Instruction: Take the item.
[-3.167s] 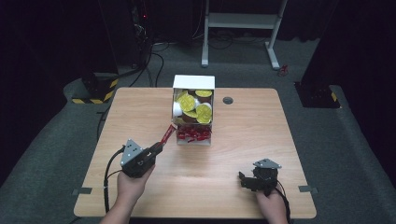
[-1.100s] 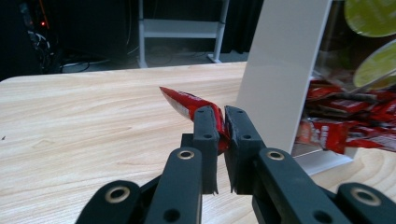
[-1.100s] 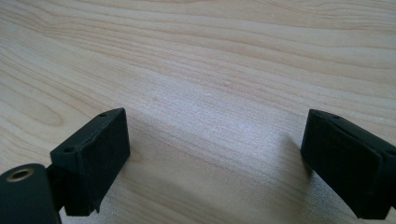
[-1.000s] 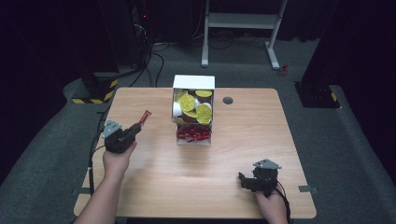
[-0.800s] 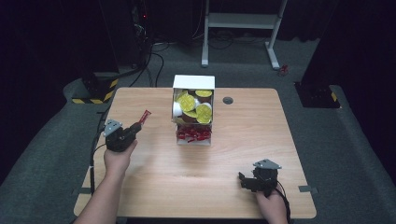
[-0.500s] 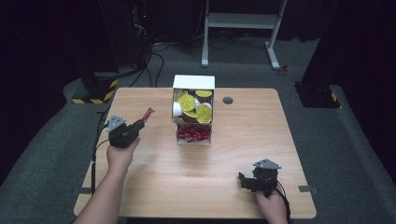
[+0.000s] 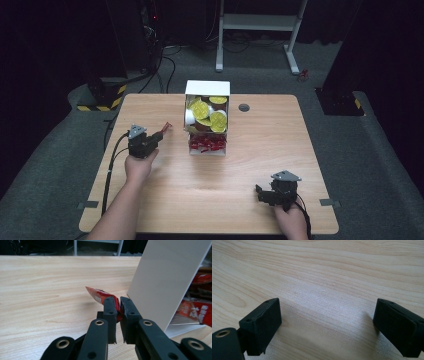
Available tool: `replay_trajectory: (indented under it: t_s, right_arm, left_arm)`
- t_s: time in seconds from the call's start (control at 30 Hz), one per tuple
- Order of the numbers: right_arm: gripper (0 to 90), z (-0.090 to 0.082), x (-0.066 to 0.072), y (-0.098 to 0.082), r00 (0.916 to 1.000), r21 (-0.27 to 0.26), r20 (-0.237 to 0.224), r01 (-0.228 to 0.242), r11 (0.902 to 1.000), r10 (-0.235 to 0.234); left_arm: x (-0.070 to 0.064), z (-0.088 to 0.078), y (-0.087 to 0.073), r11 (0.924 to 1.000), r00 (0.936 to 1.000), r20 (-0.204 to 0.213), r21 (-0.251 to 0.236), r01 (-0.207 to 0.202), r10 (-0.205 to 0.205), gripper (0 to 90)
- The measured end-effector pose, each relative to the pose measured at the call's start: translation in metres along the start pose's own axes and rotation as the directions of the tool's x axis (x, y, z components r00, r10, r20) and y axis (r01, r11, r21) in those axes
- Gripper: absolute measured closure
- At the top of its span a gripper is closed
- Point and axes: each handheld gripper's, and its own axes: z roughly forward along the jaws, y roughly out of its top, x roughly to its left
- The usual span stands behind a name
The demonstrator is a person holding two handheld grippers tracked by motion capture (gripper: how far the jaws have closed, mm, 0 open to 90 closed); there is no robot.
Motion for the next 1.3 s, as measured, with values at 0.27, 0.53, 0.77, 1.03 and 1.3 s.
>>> replay_trajectory:
  t_s: [0.27, 0.53, 0.77, 1.03, 1.3]
  right_arm:
    - [8.0, 0.000, 0.000, 0.000, 1.0000, 0.000, 0.000, -0.004, 1.0000, 0.004]
    - [8.0, 0.000, 0.000, 0.000, 1.0000, 0.000, 0.000, -0.006, 1.0000, 0.006]
    - [8.0, 0.000, 0.000, 0.000, 1.0000, -0.001, 0.000, -0.001, 1.0000, 0.001]
    - [8.0, 0.000, 0.000, 0.000, 1.0000, -0.002, -0.001, -0.003, 1.0000, 0.003]
    - [8.0, 0.000, 0.000, 0.000, 1.0000, 0.000, -0.002, -0.003, 1.0000, 0.003]
  left_arm:
    - [0.000, 0.007, -0.007, 0.9996, 0.9999, -0.005, 0.023, 0.015, -0.015, 83.4]
    - [-0.003, 0.013, -0.013, 0.9981, 0.9997, -0.016, 0.058, 0.019, -0.019, 82.5]
    - [-0.003, 0.017, -0.022, 0.9965, 0.9989, -0.039, 0.080, 0.027, -0.024, 81.9]
    - [-0.006, 0.023, -0.027, 0.9929, 0.9990, -0.040, 0.117, 0.023, -0.019, 81.4]
    - [-0.006, 0.027, -0.032, 0.9871, 0.9985, -0.055, 0.160, 0.000, 0.009, 80.5]
